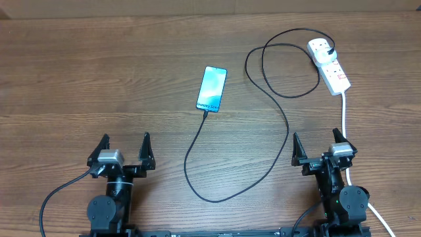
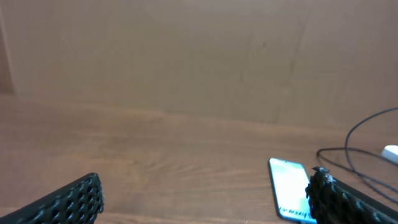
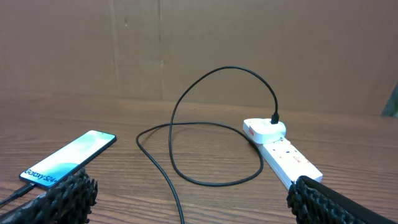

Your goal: Plug charger to phone and switch on socket

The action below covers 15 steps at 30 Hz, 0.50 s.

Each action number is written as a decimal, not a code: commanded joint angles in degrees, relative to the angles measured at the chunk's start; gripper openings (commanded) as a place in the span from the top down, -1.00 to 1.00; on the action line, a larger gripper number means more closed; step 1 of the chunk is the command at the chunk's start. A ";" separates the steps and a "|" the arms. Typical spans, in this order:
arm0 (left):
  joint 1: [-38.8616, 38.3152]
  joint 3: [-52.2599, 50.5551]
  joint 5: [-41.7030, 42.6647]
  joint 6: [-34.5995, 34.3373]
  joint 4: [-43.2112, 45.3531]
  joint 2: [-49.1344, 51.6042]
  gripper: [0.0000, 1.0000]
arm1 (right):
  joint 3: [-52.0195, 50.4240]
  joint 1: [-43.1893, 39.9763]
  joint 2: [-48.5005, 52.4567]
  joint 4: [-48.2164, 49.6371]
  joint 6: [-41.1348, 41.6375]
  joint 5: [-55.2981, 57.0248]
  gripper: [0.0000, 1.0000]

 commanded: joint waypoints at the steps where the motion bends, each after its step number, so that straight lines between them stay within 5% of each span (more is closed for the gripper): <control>1: -1.09 -0.57 -4.74 0.22 -3.69 -0.79 -1.00 | -0.61 0.52 -0.57 0.33 -0.07 0.31 -1.00; 15: -1.07 -0.57 -4.55 6.95 -6.23 -0.79 -0.99 | -0.61 0.52 -0.57 0.33 -0.04 0.31 -1.00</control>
